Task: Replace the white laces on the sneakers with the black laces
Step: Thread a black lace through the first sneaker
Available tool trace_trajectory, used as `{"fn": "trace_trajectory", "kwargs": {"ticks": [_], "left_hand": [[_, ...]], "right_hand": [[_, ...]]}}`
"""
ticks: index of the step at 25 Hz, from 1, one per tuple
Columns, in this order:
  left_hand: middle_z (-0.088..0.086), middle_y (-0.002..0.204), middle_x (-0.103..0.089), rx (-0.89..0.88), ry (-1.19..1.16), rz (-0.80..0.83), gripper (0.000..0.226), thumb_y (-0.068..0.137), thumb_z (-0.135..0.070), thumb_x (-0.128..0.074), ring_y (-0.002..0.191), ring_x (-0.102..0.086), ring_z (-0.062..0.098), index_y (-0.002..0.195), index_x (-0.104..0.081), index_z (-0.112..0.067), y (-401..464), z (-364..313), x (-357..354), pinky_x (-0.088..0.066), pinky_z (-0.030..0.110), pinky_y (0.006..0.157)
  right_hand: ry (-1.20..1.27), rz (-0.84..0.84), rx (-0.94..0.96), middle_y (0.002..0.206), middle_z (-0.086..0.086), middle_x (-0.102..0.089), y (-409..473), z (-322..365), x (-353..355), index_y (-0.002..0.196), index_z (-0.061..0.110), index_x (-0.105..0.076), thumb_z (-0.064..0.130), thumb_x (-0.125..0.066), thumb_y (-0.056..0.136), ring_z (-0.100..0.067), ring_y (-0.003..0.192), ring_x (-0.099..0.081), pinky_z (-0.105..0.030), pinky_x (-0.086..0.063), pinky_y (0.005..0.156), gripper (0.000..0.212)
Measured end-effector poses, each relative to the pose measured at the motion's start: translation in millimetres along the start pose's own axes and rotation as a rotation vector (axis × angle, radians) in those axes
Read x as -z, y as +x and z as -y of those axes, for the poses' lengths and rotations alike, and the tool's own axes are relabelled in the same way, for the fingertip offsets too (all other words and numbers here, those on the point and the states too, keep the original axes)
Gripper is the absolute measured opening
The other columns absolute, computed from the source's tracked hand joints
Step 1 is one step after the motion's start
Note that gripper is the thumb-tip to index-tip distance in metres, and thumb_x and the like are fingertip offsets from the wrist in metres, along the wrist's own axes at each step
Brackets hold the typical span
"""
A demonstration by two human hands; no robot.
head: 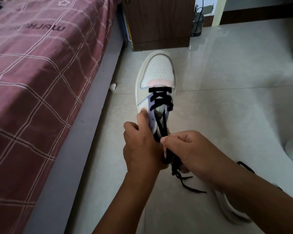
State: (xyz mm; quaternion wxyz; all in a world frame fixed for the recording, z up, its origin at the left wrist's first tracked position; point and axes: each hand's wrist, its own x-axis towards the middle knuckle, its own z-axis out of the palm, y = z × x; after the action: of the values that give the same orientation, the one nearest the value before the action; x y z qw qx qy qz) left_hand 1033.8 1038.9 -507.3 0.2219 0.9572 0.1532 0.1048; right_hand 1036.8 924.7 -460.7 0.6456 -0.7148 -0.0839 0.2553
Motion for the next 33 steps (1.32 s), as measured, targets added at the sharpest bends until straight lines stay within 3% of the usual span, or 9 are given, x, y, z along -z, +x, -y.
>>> {"fn": "trace_trajectory", "kwargs": {"ticks": [3,6,12,17,18,21,23,27,33], "left_hand": [[0.006,0.106,-0.037,-0.018,0.01,-0.047,0.064,0.086,-0.041,-0.061,0.09,-0.051,0.023,0.138,-0.03,-0.021,1.8,-5.9,3.7,-0.049,0.034,0.064],[0.009,0.105,-0.039,-0.012,-0.127,-0.074,0.066,0.08,-0.043,-0.063,0.088,-0.052,0.027,0.135,-0.034,-0.019,-0.4,-6.9,1.8,-0.052,0.042,0.065],[0.01,0.114,-0.04,0.205,-0.068,0.386,0.056,0.086,-0.035,-0.061,0.094,-0.055,0.03,0.125,-0.022,-0.024,-17.9,26.3,-49.6,-0.051,0.039,0.079],[0.017,0.141,-0.027,0.514,-0.098,0.787,0.072,0.091,-0.046,-0.051,0.12,-0.045,0.035,0.144,-0.012,-0.017,-76.2,65.8,-120.8,-0.043,0.041,0.098],[0.017,0.144,-0.023,0.551,-0.094,0.839,0.084,0.087,-0.052,-0.056,0.124,-0.042,0.034,0.146,-0.008,-0.017,-83.0,69.1,-128.2,-0.043,0.041,0.099],[0.014,0.146,-0.014,0.534,-0.109,1.035,0.107,0.074,-0.054,-0.071,0.127,-0.039,0.036,0.147,-0.002,-0.019,-83.5,86.4,-134.7,-0.054,0.039,0.08],[0.015,0.141,-0.028,0.48,-0.171,1.2,0.098,0.075,-0.038,-0.076,0.118,-0.049,0.033,0.147,-0.012,-0.021,-67.2,106.7,-128.2,-0.058,0.04,0.075],[0.006,0.108,-0.062,0.222,-0.285,0.881,0.025,0.09,-0.019,-0.058,0.082,-0.058,0.016,0.114,-0.06,-0.014,-40.1,115.7,-116.2,-0.052,0.032,0.073],[0.006,0.106,-0.054,-0.114,-0.087,0.663,0.02,0.09,-0.024,-0.058,0.092,-0.055,0.02,0.106,-0.063,-0.013,-48.5,97.4,-134.3,-0.041,0.026,0.074]], "right_hand": [[0.495,0.229,-0.289,0.041,0.006,-0.038,-15.0,1.7,-7.3,0.052,0.019,-0.043,0.028,-0.046,0.092,-0.006,0.034,-0.025,-0.013,-0.021,0.033,0.04],[0.696,0.391,-0.325,0.045,0.009,-0.036,-21.7,3.6,-15.6,0.049,0.025,-0.04,0.036,-0.042,0.092,-0.005,0.038,-0.028,-0.015,-0.02,0.032,0.044],[-0.437,-0.084,0.004,0.065,-0.009,-0.057,-3.9,-57.6,-8.1,0.068,0.003,-0.055,0.026,-0.044,0.097,-0.022,0.065,-0.055,-0.037,-0.045,0.069,0.039],[0.505,0.102,-0.648,0.059,-0.015,-0.06,-47.0,-121.1,-26.9,0.071,0.007,-0.056,0.027,-0.041,0.1,-0.024,0.049,-0.055,-0.026,-0.047,0.053,0.039],[0.492,0.19,-0.754,0.059,-0.012,-0.062,-57.5,-132.7,-26.6,0.074,0.008,-0.057,0.031,-0.04,0.1,-0.021,0.05,-0.057,-0.024,-0.047,0.052,0.039],[-0.554,0.615,-0.653,0.08,-0.004,-0.064,-61.5,-163.3,-2.3,0.087,0.009,-0.061,0.05,-0.034,0.098,-0.015,0.076,-0.061,-0.023,-0.042,0.065,0.05],[-1.011,0.555,-0.492,0.106,-0.009,-0.063,-36.8,-179.0,21.1,0.102,0.011,-0.061,0.047,-0.039,0.097,-0.022,0.099,-0.058,-0.027,-0.038,0.073,0.043],[-0.711,-0.012,-0.272,0.091,0.001,-0.062,24.3,-202.1,25.2,0.096,0.017,-0.062,0.026,-0.056,0.092,-0.018,0.088,-0.058,-0.026,-0.041,0.072,0.012],[-0.701,-0.065,-0.238,0.082,0.002,-0.05,49.0,-223.2,-2.9,0.079,0.017,-0.055,0.021,-0.063,0.087,-0.013,0.073,-0.048,-0.025,-0.032,0.062,0.012]]}}
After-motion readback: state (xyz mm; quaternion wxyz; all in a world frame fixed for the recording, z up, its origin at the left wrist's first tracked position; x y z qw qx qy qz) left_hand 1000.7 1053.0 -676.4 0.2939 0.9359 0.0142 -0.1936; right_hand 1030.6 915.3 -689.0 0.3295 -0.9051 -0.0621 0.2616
